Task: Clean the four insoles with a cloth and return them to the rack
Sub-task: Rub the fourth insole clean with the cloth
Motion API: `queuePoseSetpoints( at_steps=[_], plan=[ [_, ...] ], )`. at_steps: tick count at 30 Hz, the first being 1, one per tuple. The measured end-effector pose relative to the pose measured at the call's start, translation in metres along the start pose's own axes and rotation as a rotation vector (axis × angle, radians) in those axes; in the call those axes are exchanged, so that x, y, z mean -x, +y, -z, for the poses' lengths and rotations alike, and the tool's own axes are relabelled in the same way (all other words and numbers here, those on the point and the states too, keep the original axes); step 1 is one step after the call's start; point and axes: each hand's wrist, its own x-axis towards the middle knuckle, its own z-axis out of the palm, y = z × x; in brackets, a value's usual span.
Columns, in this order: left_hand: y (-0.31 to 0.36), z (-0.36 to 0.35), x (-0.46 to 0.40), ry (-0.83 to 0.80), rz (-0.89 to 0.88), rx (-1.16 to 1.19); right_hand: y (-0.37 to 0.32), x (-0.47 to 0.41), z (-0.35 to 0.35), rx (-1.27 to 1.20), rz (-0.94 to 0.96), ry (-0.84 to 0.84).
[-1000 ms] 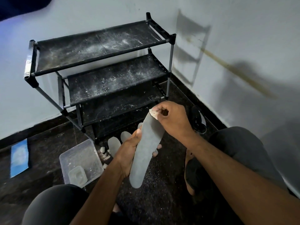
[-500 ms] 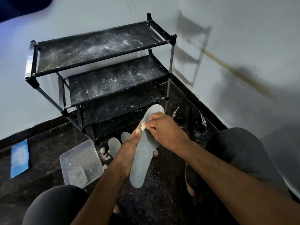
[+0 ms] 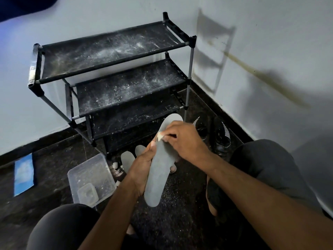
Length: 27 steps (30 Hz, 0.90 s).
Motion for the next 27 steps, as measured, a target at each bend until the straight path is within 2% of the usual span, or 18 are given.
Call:
queuePoseSetpoints(
  at_steps=[3,4,6,9,11,12,15,16,17,20,22,24,26,27],
  plan=[
    [0.001,-0.003,0.0,-0.068,-0.033,0.029,0.015,-0.01,0.014,0.01,-0.162,0.272],
    [0.0,-0.002,0.0,-0.072,-0.033,0.03,0.017,-0.01,0.016,0.033,-0.197,0.296],
    [-0.001,0.002,-0.003,-0.063,-0.034,0.029,0.012,-0.002,0.011,0.101,-0.161,0.15],
    [-0.002,0.006,-0.008,0.075,-0.077,0.011,-0.008,0.012,-0.003,0.132,0.008,-0.17],
    [-0.001,0.007,-0.008,0.108,-0.097,0.013,-0.011,0.011,0.0,0.098,0.053,-0.218],
    [0.001,0.007,-0.007,0.097,-0.082,0.019,-0.007,0.006,0.004,0.086,0.036,-0.153],
    [0.004,0.007,-0.002,0.059,-0.021,0.043,0.011,-0.004,0.016,0.091,-0.159,0.19],
    [0.004,0.007,-0.001,0.065,-0.015,0.034,0.013,-0.003,0.016,0.116,-0.193,0.237],
    [0.004,0.008,-0.002,0.063,-0.024,0.018,0.011,-0.001,0.014,0.146,-0.18,0.208],
    [0.002,0.008,-0.004,0.124,-0.079,-0.042,-0.006,0.011,-0.003,0.169,0.0,-0.135],
    [0.0,0.01,-0.006,0.195,-0.086,-0.044,-0.012,0.013,-0.005,0.095,0.056,-0.249],
    [0.001,0.014,-0.007,0.222,-0.06,-0.051,-0.007,0.006,0.001,0.02,0.021,-0.128],
    [0.002,0.017,-0.007,0.207,-0.032,-0.036,0.002,0.0,0.009,0.034,-0.069,0.131],
    [0.002,0.018,-0.008,0.201,-0.028,-0.03,0.005,-0.001,0.011,0.061,-0.108,0.207]
  ],
)
